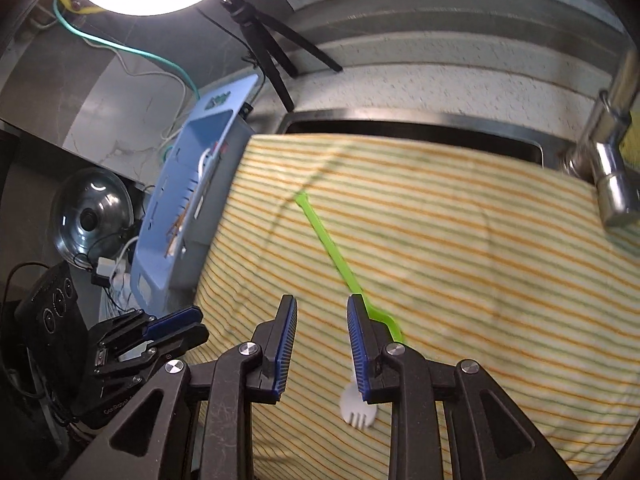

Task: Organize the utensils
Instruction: 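Open both grippers over the basket and return them to the cloth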

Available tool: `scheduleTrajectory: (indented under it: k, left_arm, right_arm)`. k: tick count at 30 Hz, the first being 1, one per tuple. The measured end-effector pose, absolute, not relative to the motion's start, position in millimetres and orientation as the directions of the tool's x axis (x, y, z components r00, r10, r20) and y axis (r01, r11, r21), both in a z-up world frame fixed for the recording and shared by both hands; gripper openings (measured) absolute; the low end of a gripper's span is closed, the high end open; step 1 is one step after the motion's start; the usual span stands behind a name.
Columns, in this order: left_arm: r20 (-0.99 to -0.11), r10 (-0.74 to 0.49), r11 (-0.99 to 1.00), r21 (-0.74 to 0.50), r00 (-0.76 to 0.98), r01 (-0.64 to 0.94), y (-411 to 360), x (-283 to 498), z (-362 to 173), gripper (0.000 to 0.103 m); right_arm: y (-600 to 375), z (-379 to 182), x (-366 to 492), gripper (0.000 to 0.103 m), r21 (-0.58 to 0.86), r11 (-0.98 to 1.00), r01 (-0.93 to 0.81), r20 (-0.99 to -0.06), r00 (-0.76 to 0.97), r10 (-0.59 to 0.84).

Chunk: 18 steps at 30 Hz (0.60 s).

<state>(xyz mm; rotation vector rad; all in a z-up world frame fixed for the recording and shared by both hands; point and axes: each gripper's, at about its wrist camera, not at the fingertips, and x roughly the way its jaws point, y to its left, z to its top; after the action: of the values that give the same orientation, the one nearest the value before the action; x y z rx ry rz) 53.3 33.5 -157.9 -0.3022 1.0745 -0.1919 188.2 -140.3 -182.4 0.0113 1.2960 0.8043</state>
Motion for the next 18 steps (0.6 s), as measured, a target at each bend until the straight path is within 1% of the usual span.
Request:
scheduleTrajectory:
  k: [6,8,12,18]
  left_arm:
    - [-0.831,-0.364,0.921,-0.388,0.42,0.03,1,59,-174,0.018]
    - [-0.83,-0.384,0.914,-0.404,0.406,0.039,-12,61,-178,0.018]
    - [-0.83,-0.4,0.909,-0.413,0.388,0.053,-31,64,-180,0.018]
    - [-0.834,-0.399,0.908,-0.416,0.38,0.042,-37,61,-185,0.018]
  right_arm:
    - [-154,-206,188,0.024,0.427,0.748,-0.508,-0.86,0.026,0.509]
    - [-154,-211,189,0.024,0.438,0.737,-0.514,-0.861,-0.005,0.508]
    - [-155,-219,184,0.024,0.478,0.714,-0.511,-0.852,-0.072,0.519]
    - [-152,-235,180,0.024,0.491,0.712,-0.501,-0.856,-0.125,0.503]
